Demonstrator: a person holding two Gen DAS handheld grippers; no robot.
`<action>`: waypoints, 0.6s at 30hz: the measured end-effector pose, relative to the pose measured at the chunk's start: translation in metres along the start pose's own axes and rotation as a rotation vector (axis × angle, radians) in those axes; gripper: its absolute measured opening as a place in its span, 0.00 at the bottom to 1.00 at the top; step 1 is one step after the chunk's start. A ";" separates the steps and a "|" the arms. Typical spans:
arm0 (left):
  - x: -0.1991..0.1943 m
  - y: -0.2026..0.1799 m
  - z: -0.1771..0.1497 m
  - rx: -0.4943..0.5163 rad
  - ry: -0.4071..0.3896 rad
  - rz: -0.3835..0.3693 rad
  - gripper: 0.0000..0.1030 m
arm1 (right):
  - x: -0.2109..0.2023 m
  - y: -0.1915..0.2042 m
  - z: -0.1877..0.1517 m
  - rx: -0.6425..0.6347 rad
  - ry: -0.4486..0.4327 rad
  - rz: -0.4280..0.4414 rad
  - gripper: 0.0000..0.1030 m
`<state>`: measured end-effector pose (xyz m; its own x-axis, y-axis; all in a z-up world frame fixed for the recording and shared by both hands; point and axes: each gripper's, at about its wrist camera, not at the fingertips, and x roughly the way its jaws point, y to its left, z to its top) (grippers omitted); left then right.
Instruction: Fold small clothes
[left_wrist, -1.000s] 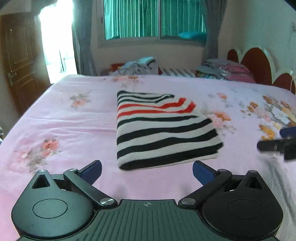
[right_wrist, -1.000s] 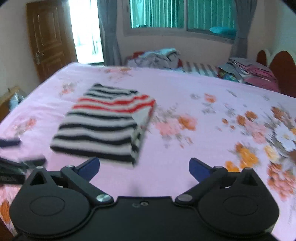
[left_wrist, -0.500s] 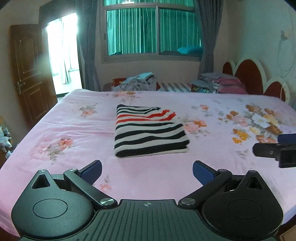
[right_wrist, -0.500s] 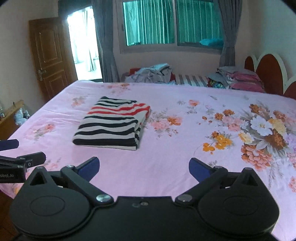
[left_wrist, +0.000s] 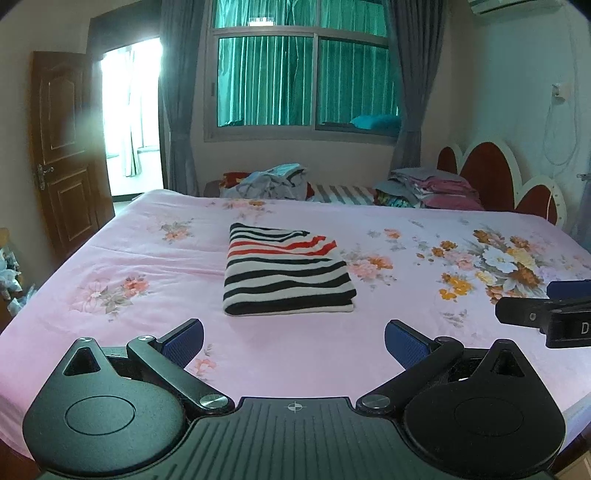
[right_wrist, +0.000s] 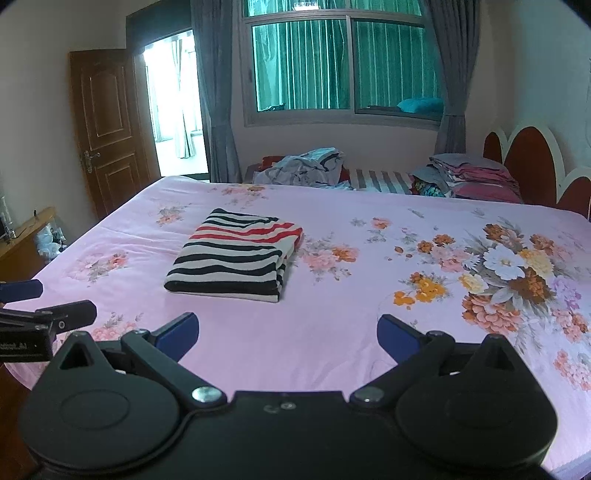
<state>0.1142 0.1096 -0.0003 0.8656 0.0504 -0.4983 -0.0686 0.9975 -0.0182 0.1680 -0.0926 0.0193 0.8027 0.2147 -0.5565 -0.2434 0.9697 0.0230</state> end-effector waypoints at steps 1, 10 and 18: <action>-0.001 -0.001 -0.001 -0.001 0.000 0.000 1.00 | 0.000 0.000 -0.001 0.000 0.001 -0.002 1.00; -0.004 -0.003 0.002 -0.010 -0.004 -0.003 1.00 | -0.003 0.002 -0.001 -0.006 -0.007 -0.008 1.00; -0.002 -0.005 0.005 -0.007 -0.004 0.003 1.00 | -0.003 0.002 0.000 -0.005 -0.007 -0.006 1.00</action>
<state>0.1153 0.1046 0.0052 0.8671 0.0537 -0.4952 -0.0746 0.9970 -0.0224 0.1650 -0.0917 0.0209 0.8078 0.2092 -0.5511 -0.2411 0.9704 0.0150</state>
